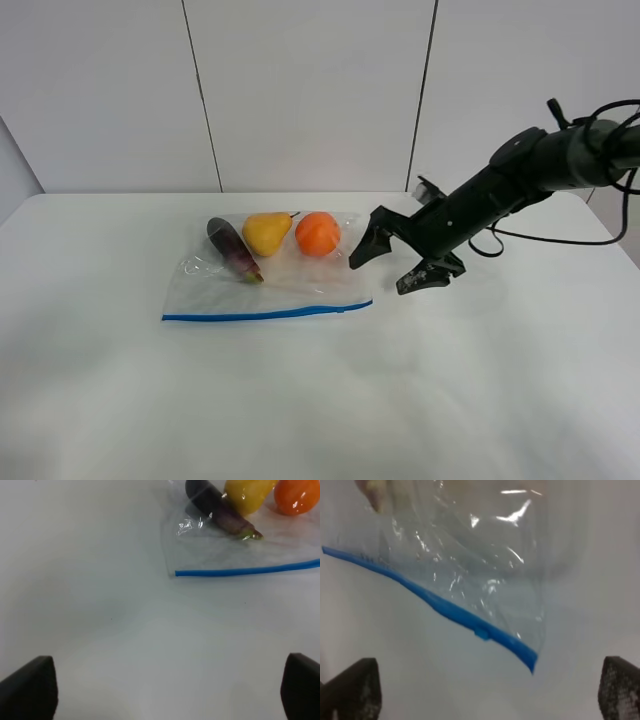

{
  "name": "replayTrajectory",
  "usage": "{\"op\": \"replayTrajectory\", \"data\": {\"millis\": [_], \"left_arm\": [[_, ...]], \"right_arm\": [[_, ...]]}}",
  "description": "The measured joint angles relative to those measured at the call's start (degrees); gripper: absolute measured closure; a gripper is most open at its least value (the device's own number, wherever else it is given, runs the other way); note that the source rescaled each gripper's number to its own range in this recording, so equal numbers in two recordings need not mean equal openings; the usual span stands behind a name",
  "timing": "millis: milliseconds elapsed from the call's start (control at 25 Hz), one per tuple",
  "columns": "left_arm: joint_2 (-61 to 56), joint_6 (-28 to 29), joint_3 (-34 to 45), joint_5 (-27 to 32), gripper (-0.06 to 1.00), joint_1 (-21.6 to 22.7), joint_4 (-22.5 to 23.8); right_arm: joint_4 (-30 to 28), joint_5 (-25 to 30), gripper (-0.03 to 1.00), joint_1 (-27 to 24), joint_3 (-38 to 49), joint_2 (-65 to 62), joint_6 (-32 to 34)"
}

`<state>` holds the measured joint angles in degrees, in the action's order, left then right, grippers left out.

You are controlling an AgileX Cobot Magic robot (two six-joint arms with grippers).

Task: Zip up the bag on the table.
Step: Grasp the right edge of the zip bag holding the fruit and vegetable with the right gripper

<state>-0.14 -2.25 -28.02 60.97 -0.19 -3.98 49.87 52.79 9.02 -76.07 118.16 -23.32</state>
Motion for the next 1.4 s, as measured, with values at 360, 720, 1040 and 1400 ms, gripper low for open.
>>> {"op": "replayTrajectory", "data": {"millis": [360,720,1040,1400], "left_arm": [[0.0,0.0,0.0,0.0,-0.06,0.0,0.0],[0.0,0.0,0.0,0.0,-0.06,0.0,0.0],[0.0,0.0,0.0,0.0,-0.06,0.0,0.0],[0.0,0.0,0.0,0.0,-0.06,0.0,0.0]], "right_arm": [[0.1,3.5,0.29,0.5,-2.0,4.2,0.9],[0.0,4.2,0.3,0.5,-2.0,4.3,0.9],[2.0,3.9,0.3,0.5,-2.0,6.9,0.5],[5.1,4.9,0.45,0.7,-2.0,8.9,-0.4]]}}
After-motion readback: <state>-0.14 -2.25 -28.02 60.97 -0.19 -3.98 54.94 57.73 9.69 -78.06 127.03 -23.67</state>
